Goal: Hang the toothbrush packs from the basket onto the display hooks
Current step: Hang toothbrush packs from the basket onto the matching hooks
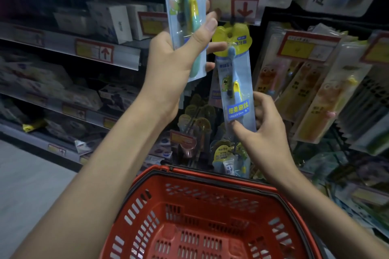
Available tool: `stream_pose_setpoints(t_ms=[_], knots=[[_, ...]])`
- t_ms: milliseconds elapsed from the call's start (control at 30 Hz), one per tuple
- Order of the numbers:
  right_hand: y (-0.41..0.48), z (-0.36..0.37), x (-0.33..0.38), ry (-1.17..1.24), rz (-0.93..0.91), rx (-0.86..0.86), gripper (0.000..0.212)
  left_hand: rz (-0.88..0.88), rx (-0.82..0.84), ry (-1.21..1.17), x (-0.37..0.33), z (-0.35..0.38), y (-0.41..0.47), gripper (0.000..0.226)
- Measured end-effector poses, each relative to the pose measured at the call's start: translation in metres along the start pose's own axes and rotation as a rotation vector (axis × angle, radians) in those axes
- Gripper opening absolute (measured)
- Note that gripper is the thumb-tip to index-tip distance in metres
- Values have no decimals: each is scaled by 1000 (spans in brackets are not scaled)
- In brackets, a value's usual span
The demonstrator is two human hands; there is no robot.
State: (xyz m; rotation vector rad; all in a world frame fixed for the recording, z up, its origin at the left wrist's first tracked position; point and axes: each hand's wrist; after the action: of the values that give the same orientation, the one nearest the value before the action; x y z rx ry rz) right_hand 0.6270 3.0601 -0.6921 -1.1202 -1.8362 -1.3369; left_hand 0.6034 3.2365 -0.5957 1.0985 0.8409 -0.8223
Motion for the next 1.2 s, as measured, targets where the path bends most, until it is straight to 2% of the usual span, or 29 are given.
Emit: stream_pose_setpoints(t_ms=[167, 367, 567, 700, 833, 900, 1000, 1067, 1200], knots=[[-6, 1, -2, 1, 26, 24, 54, -11, -4, -1, 0, -1, 2, 16], [3, 5, -8, 109, 72, 21, 51, -10, -2, 10, 0, 0, 4, 32], [7, 18, -16, 99, 81, 0, 51, -23, -1, 9, 0, 2, 2, 33], [8, 21, -22, 14, 129, 39, 54, -26, 10, 7, -2, 2, 0, 27], [7, 22, -35, -221, 189, 148, 64, -28, 19, 21, -3, 2, -2, 25], [4, 23, -39, -351, 194, 250, 60, -36, 21, 20, -2, 2, -3, 25], [0, 22, -37, -414, 184, 325, 47, -43, 25, 14, -3, 4, -4, 25], [-2, 20, -31, -398, 161, 305, 37, -50, 23, 1, -4, 4, -5, 23], [-2, 15, -11, -265, 58, 157, 18, -77, 21, -22, -6, 2, -5, 27]])
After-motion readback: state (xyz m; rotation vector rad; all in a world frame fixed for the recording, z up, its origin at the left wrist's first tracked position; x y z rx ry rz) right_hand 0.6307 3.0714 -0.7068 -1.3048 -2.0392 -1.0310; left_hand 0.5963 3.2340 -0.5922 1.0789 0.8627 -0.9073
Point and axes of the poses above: each hand's wrist, its own y-axis towards the middle knuckle, its own z-axis out of the palm, x = y × z, and after that the axes turned 5 degrees about -z, right-handed
